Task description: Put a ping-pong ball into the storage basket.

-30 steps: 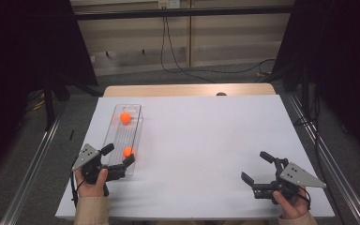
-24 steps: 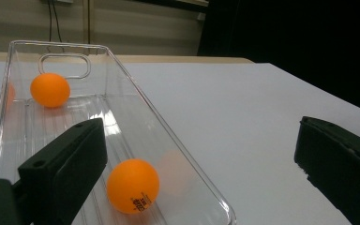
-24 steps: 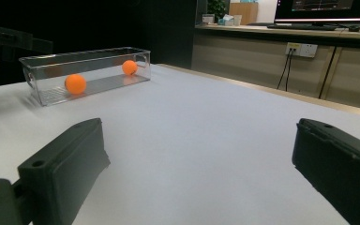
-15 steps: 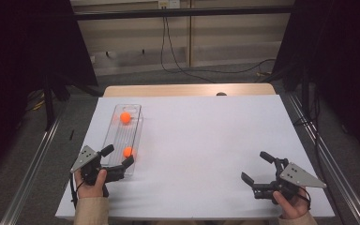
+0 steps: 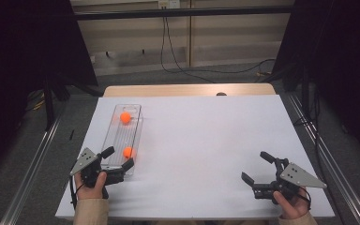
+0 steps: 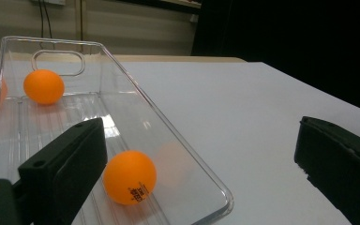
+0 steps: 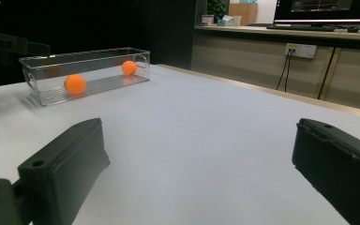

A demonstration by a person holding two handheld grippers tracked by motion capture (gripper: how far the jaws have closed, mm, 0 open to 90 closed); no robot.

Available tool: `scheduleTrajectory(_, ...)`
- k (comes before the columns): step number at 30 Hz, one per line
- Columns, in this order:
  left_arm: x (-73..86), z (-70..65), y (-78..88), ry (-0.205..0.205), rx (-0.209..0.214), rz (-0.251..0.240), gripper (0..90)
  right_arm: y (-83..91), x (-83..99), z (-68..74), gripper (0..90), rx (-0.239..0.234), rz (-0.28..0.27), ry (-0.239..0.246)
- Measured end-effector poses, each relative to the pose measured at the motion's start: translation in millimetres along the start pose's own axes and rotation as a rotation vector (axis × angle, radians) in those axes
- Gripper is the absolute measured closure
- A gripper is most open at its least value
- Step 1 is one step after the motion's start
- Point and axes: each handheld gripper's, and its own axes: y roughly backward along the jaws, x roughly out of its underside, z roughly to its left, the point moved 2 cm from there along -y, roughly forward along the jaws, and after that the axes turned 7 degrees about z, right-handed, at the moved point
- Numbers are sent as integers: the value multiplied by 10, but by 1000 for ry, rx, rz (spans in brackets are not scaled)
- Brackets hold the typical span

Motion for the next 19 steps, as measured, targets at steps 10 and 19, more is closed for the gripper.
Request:
scheduleTrajectory(10, 44, -3, 14, -2, 5, 6, 27, 3, 1, 0, 22, 2, 0, 0)
scheduleTrajectory(19, 43, 11, 23, 13, 4, -9, 27, 0, 3, 2, 22, 0, 3, 1)
